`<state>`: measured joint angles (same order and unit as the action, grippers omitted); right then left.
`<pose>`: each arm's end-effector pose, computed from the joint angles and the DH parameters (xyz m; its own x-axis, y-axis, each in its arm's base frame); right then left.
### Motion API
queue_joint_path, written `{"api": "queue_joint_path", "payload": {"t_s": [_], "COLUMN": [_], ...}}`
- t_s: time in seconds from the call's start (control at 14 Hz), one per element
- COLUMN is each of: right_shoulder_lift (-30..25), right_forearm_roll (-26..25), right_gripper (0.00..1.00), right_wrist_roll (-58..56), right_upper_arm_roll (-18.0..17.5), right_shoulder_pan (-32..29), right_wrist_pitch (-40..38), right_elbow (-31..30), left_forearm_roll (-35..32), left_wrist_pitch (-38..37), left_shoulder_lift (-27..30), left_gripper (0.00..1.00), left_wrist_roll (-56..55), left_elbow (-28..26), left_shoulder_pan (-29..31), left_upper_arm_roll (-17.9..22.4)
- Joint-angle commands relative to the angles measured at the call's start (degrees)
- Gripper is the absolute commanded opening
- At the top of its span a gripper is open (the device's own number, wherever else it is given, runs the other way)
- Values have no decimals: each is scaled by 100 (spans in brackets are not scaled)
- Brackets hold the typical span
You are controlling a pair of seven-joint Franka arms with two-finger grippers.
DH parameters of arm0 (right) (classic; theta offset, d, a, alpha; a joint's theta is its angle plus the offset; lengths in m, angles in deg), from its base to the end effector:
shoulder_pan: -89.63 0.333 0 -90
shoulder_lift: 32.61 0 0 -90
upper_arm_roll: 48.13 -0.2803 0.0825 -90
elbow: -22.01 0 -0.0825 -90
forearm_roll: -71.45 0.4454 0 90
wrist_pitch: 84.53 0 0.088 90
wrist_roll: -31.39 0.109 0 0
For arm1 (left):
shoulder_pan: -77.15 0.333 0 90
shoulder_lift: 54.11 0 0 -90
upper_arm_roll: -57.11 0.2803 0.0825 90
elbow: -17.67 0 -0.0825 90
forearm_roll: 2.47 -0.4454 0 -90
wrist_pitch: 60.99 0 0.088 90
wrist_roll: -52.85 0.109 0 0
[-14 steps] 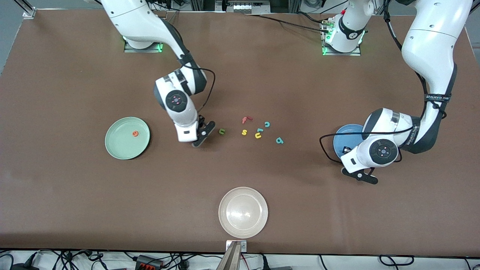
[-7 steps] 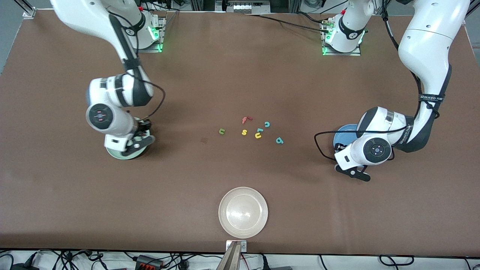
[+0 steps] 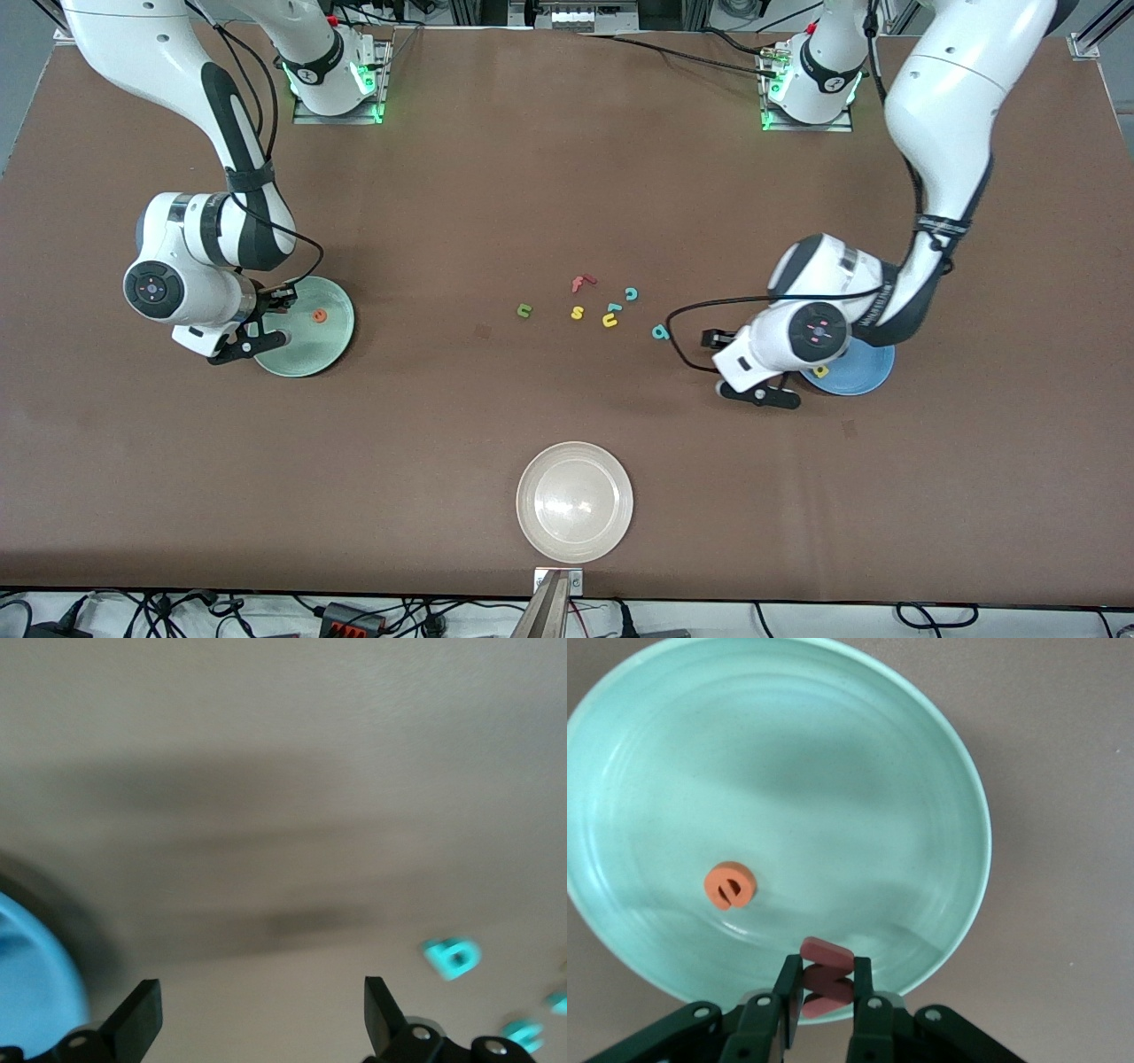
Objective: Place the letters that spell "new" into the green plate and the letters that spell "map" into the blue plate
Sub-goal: 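Place the pink m on the green plate while the left gripper releases the d, then reach the green u with the right gripper while the left gripper grasps the cyan b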
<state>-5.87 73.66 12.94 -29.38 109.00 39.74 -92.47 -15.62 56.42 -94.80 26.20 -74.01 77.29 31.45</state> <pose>0.6006 -0.0010 0.1355 0.9101 0.2965 -0.2895 0.3183 -0.9475 0.0299 0.6436 -0.2713 0.1642 0.9773 -0.0381 -0.2082 -0.0358 -0.9993 0.0145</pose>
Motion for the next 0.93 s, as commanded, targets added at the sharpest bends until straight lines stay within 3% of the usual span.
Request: {"api": "queue_joint_path", "payload": {"t_s": [0.0,0.07,0.29,0.43,0.5,0.71,0.86], "right_shoulder_lift": [120,129,51,-90,-90,-20,15], "right_forearm_roll": [35,44,79,96,114,771,861], "right_gripper": [48,99,100,100,100,100,99], "right_wrist_roll": [131,253,919,1526,1737,1836,1854], "right_upper_arm_roll": [-65,-65,-152,-581,-783,-1320,-1374], "right_shoulder_pan": [-21,-12,76,207,286,427,733], "right_wrist_pitch": [193,194,63,18,96,570,651], "right_elbow": [83,161,478,505,505,523,619], "left_forearm_roll": [93,93,76,84,76,49,49], "left_wrist_pitch": [403,553,1133,1292,1301,1310,1319], "left_shoulder_lift": [-141,-193,-255,-299,-308,-405,-422], "left_gripper": [100,100,98,72,67,61,61], "left_wrist_roll": [-1435,-1884,-2231,-2240,-2240,-2240,-2240], "left_elbow": [-25,-52,-341,-447,-447,-447,-439], "left_shoulder_pan": [-338,-383,-506,-567,-620,-664,-708], "left_upper_arm_roll": [26,35,35,35,43,44,35]}}
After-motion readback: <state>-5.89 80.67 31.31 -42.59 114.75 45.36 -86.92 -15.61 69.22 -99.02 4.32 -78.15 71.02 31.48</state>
